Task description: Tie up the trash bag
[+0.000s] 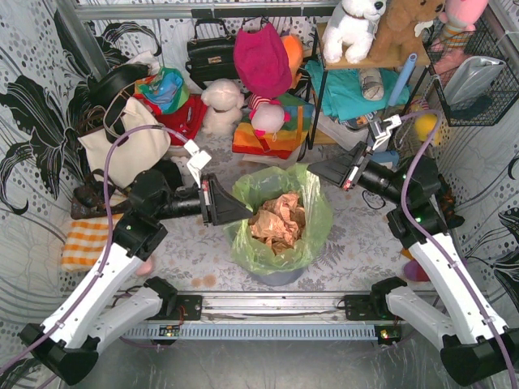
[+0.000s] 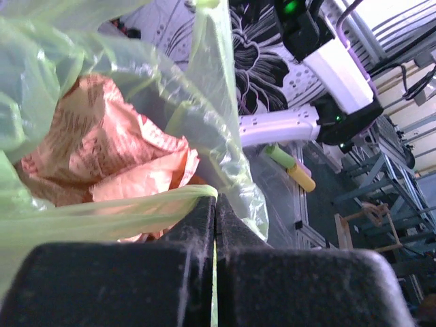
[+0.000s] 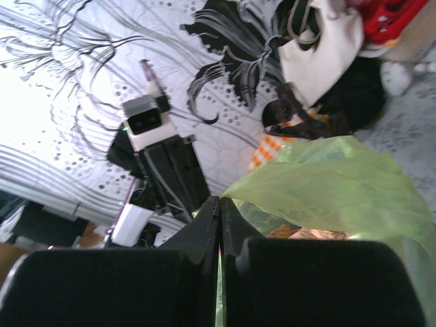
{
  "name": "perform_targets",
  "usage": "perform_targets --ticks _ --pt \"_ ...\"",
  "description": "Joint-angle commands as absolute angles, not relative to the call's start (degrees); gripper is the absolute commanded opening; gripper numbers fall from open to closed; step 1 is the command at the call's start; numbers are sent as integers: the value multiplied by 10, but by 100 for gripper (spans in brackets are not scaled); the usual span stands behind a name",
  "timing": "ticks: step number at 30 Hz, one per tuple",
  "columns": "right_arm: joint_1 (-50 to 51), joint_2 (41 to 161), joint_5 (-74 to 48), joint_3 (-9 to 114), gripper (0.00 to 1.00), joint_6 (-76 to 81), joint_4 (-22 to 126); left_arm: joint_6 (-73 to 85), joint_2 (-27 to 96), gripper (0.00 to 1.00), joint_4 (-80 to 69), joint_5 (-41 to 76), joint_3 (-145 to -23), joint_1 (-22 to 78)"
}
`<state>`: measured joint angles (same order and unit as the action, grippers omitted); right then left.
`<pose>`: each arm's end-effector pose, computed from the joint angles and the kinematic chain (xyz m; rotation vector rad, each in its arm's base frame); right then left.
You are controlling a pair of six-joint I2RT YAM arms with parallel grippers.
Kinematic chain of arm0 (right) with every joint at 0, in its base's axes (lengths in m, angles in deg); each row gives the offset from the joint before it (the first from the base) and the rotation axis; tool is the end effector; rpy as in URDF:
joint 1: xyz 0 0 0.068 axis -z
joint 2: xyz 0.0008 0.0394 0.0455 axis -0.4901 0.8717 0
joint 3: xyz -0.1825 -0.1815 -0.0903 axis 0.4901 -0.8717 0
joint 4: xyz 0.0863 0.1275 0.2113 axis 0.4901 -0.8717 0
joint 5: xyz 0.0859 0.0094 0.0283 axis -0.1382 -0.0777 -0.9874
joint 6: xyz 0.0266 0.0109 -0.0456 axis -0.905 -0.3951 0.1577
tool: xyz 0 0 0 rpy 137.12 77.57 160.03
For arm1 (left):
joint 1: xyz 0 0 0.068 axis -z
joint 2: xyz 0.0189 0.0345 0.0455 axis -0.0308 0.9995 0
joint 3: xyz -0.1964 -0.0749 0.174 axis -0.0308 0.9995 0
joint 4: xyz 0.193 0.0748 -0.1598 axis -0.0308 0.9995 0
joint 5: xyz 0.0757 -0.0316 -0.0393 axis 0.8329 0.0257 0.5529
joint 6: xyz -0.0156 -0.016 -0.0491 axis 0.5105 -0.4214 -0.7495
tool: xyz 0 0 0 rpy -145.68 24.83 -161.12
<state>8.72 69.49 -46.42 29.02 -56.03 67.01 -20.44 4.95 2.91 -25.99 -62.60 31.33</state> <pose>0.1666 0.0876 0.4158 -0.1199 1.5598 1.6767 0.1363 -0.1095 0.3805 0.6695 1.7250 -1.5775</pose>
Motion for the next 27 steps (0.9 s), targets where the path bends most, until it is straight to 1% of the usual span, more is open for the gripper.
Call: perform_targets --ticks 1,5,11,14,15,16,19,22,27 --pt "84 682 -388 318 0 -472 568 -282 58 0 -144 -214 -631 314" --pt "84 679 -359 321 0 -447 540 -329 61 0 -241 -213 -612 314" --pt "84 667 -325 323 0 -426 529 -335 49 0 -296 -161 -605 313" --pt "84 653 -300 323 0 -413 526 -300 44 0 -230 -71 -622 313" --pt "84 648 -287 324 0 -408 522 -278 42 0 -164 -3 -638 314" --pt "84 644 -269 325 0 -404 515 -272 40 0 -110 95 -650 315" --pt "84 650 -233 337 0 -397 486 -286 35 0 -6 237 -662 314" --pt "84 671 -224 338 0 -395 477 -292 33 0 41 280 -657 313" --pt "85 714 -216 323 0 -418 504 -317 44 0 50 305 -636 313"
